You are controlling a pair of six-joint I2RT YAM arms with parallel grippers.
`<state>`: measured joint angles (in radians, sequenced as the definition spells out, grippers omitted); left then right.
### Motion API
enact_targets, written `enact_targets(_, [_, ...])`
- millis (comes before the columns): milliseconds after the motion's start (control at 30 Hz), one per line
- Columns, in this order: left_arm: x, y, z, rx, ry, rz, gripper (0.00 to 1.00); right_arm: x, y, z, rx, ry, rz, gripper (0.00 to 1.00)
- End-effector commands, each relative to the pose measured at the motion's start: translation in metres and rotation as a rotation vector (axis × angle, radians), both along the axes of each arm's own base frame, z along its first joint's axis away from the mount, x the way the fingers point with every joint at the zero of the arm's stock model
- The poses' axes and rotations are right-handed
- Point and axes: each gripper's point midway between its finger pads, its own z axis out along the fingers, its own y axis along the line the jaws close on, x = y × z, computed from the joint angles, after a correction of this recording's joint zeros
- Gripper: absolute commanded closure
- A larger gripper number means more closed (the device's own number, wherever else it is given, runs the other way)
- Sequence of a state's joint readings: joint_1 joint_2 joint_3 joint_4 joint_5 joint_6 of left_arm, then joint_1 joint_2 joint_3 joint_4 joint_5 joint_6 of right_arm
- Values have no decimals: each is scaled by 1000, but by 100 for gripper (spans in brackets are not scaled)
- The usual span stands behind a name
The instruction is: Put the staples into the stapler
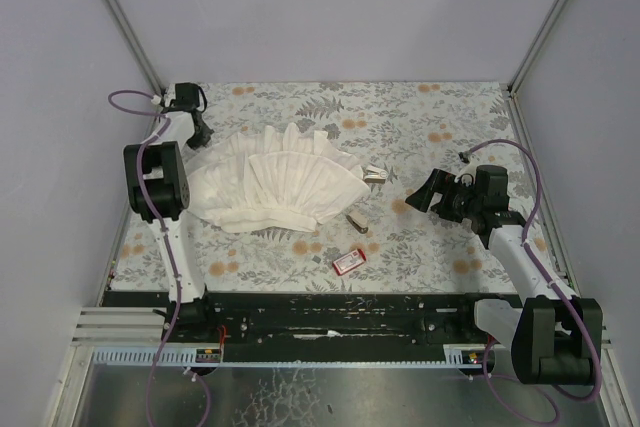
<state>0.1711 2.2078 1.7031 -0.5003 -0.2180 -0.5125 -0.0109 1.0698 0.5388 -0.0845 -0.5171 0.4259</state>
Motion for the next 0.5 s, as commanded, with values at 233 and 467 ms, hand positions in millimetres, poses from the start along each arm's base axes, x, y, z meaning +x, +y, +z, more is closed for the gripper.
enact_targets(233, [4,-14,55,-70,-206,5,100,1,3,1,-6,-11,21,3])
enact_targets(467, [-58,-91,48,-187,-209,-128,100,2,5,1,6,-8,32,3])
